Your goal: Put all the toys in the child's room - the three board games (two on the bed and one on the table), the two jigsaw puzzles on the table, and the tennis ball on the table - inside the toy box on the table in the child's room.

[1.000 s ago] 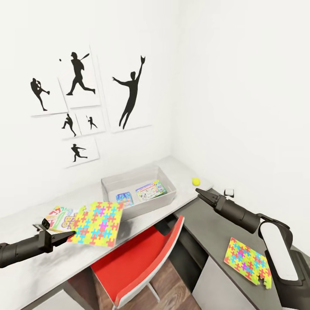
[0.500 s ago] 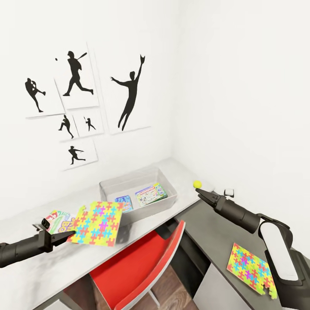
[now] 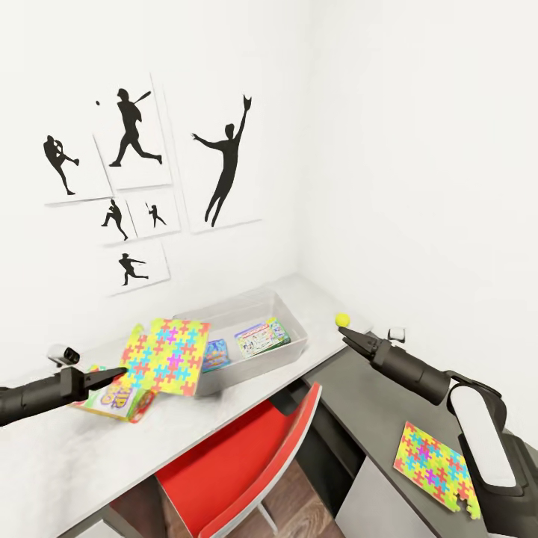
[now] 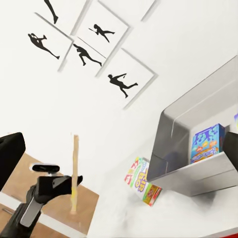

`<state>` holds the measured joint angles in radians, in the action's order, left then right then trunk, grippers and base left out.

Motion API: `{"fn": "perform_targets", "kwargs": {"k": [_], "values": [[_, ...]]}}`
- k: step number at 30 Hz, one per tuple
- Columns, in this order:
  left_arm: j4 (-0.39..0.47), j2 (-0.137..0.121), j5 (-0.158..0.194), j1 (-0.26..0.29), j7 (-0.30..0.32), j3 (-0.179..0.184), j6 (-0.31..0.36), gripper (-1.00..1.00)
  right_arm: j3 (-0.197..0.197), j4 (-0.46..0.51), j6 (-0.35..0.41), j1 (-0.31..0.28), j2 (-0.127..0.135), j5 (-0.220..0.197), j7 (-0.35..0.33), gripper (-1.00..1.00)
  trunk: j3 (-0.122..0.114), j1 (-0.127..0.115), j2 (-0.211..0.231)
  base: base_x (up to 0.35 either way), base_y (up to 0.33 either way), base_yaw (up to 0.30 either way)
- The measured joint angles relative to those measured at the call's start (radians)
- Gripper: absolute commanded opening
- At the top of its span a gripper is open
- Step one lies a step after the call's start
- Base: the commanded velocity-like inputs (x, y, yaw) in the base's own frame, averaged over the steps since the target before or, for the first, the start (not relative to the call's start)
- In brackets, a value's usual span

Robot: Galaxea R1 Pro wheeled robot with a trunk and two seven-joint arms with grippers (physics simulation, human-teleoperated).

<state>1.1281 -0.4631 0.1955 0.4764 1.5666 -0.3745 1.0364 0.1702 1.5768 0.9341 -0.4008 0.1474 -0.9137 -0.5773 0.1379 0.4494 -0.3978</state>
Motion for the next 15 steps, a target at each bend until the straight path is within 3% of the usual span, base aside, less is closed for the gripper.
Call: {"fn": "perform_targets", "kwargs": {"k": [4, 11, 13, 15], "values": [[0.002, 0.006, -0.006, 0.079, 0.0, 0.008, 0.0, -1.0, -0.001, 0.0, -0.002, 0.0, -0.005, 0.001, 0.003, 1.0, 0.0, 0.0, 0.0, 0.0, 0.0, 0.0], [-0.007, 0.016, -0.004, 0.1, 0.0, 0.017, 0.0, -1.0, -0.005, 0.0, -0.023, 0.0, -0.007, 0.001, 0.004, 1.0, 0.0, 0.0, 0.0, 0.0, 0.0, 0.0], [-0.012, 0.031, -0.005, 0.101, -0.003, 0.018, -0.001, -1.0, -0.005, 0.0, -0.025, 0.0, -0.008, 0.002, 0.005, 1.0, 0.0, 0.0, 0.0, 0.052, 0.0, 0.0], [-0.016, 0.061, -0.008, 0.103, -0.047, 0.019, -0.003, -1.0, -0.006, 0.0, -0.026, 0.0, -0.008, 0.002, 0.006, 1.0, 0.0, 0.0, 0.0, 0.173, 0.0, 0.0]]}}
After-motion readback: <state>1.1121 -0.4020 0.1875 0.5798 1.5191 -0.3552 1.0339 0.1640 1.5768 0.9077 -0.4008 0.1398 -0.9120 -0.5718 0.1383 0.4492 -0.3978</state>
